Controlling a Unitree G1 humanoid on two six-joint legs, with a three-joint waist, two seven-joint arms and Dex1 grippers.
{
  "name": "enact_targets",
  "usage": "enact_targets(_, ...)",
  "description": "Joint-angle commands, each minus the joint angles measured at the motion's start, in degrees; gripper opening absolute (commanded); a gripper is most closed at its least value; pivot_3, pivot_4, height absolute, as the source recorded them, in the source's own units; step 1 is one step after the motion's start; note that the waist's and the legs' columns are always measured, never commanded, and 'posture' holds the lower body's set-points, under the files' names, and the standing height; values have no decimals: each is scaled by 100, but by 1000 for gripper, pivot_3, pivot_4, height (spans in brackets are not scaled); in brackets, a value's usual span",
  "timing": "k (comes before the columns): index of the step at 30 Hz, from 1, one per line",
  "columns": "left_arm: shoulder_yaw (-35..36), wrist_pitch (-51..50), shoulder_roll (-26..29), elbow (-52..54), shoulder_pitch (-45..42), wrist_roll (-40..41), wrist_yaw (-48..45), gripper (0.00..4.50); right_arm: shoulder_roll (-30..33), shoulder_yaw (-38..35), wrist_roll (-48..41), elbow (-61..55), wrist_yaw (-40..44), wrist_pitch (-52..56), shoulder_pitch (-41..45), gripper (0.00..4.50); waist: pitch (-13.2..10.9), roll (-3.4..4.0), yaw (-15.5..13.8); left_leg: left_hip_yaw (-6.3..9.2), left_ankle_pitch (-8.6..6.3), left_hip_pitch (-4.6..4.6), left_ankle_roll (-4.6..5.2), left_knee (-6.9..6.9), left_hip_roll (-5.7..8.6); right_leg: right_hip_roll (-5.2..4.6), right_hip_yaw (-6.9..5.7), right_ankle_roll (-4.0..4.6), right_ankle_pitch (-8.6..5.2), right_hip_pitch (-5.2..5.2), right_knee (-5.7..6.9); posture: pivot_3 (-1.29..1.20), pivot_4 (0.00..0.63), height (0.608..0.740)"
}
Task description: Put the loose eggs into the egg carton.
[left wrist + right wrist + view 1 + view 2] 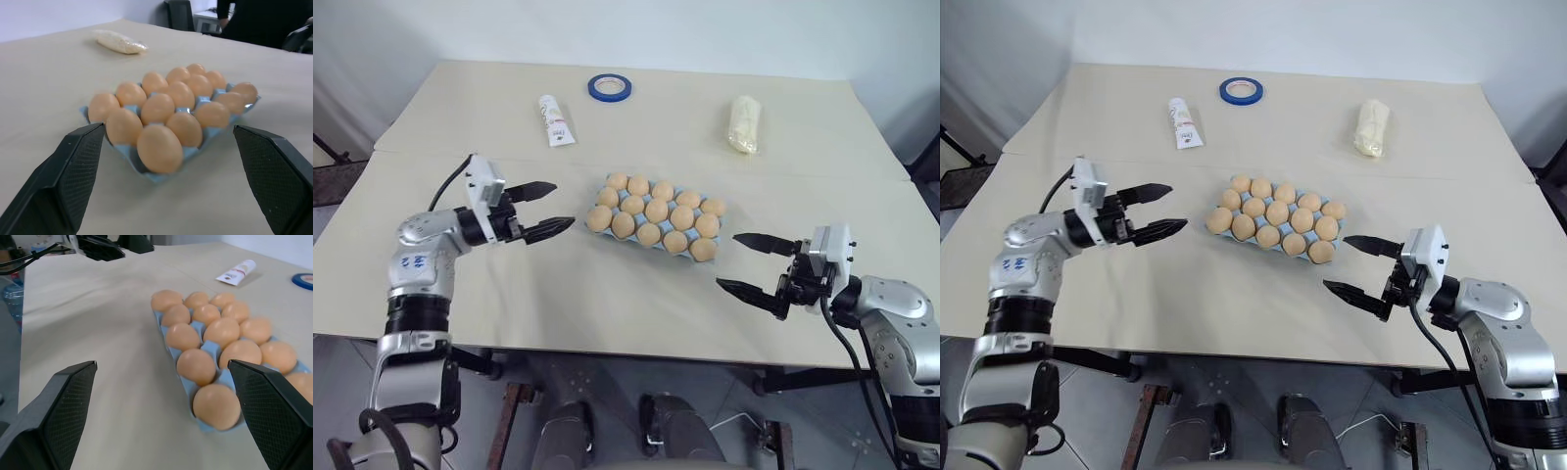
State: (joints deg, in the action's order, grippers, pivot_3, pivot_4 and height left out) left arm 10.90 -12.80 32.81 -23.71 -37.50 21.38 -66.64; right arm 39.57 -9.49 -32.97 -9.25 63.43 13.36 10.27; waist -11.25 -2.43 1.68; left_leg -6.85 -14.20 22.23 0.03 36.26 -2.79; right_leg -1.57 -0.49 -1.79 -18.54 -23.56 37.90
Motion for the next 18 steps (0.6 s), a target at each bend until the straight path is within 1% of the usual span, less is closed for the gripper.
enact_targets(1, 85, 15, 262, 479, 378, 140, -123, 4475, -18, 46, -1, 294, 264, -158, 270, 4500, 0, 0, -8, 1, 0, -1, 0, 0, 0, 0, -1, 0, 0, 2, -1, 0, 150, 740)
enact_targets(4, 131, -12, 410, 512, 694, 210, -194, 4475, -18, 157, 77, 653, 449, -225, 524, 4500, 0, 0, -5, 0, 0, -2, 1, -2, 2, -3, 0, 1, 0, 1, -1, 0, 150, 740)
enact_targets(9, 15, 74, 517, 547, 951, 93, -199, 4475, -16, 257, 166, 850, 598, -280, 637, 4500, 0, 0, -12, 4, -1, 0, 2, -10, 0, -4, -4, 5, -1, -1, -6, 0, 150, 740)
enact_targets(13, -98, 55, 570, 537, 983, 2, -153, 4475, -22, 305, 242, 978, 626, -318, 696, 4500, 0, 1, -7, 5, -2, 1, 3, -9, 1, -8, -5, 5, -1, 0, -9, 0, 150, 740)
enact_targets(18, -160, 274, 598, 363, 922, -119, -190, 4475, -4, 315, 324, 1050, 669, -334, 703, 4500, 0, 1, 5, 5, -2, 0, 3, -12, 0, -7, -5, 6, -1, -1, -8, 0, 150, 740)
